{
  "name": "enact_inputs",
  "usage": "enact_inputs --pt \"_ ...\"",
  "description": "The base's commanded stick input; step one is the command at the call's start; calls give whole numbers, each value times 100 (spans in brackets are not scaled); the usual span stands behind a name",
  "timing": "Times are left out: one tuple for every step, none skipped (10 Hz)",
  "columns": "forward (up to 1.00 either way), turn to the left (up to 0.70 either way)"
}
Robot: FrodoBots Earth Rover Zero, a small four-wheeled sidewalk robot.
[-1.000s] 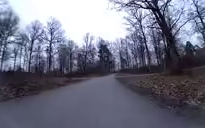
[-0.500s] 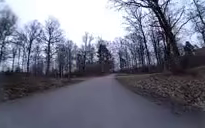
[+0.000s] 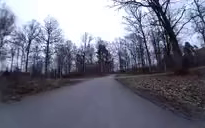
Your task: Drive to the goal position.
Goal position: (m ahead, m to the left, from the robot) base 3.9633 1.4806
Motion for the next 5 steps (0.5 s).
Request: enact_inputs --pt "85 0" --pt "85 0" --pt "85 0" --pt "85 0" --pt "85 0"
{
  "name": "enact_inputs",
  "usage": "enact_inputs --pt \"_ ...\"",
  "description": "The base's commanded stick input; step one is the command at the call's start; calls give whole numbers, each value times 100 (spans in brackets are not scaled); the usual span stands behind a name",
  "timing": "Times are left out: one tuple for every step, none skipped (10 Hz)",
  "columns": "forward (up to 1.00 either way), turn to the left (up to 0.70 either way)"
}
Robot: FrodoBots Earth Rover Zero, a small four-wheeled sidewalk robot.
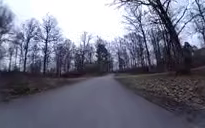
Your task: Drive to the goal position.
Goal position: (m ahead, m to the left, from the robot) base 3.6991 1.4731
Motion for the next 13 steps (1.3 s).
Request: enact_inputs --pt "85 0" --pt "85 0" --pt "85 0" --pt "85 0" --pt "85 0" --pt "85 0" --pt "85 0" --pt "85 0" --pt "85 0" --pt "85 0" --pt "85 0" --pt "85 -12" --pt "85 -31"
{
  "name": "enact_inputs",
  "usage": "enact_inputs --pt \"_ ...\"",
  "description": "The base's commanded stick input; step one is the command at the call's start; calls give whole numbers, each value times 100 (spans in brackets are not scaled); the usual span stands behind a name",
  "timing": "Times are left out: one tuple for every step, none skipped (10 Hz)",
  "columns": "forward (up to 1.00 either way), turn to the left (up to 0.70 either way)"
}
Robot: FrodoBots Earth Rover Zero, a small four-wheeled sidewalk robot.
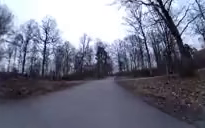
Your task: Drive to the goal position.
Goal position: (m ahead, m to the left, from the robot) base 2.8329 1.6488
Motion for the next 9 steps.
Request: enact_inputs --pt "85 -25" --pt "85 -18" --pt "85 -12" --pt "85 -6" --pt "85 0" --pt "85 0" --pt "85 0" --pt "85 0" --pt "85 0"
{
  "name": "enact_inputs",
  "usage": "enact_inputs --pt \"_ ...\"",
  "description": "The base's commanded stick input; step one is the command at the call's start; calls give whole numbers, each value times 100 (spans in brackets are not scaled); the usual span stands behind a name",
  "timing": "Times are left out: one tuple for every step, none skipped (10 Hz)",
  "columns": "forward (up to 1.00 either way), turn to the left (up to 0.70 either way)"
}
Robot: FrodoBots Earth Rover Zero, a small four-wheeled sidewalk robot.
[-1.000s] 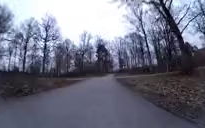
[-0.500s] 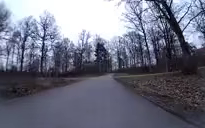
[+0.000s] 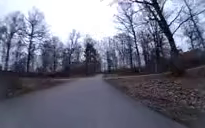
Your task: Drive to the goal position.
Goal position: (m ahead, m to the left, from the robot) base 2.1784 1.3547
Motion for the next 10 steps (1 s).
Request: enact_inputs --pt "85 4" --pt "85 7" --pt "85 11" --pt "85 14" --pt "85 18" --pt "85 21" --pt "85 24" --pt "85 28" --pt "85 31" --pt "85 30"
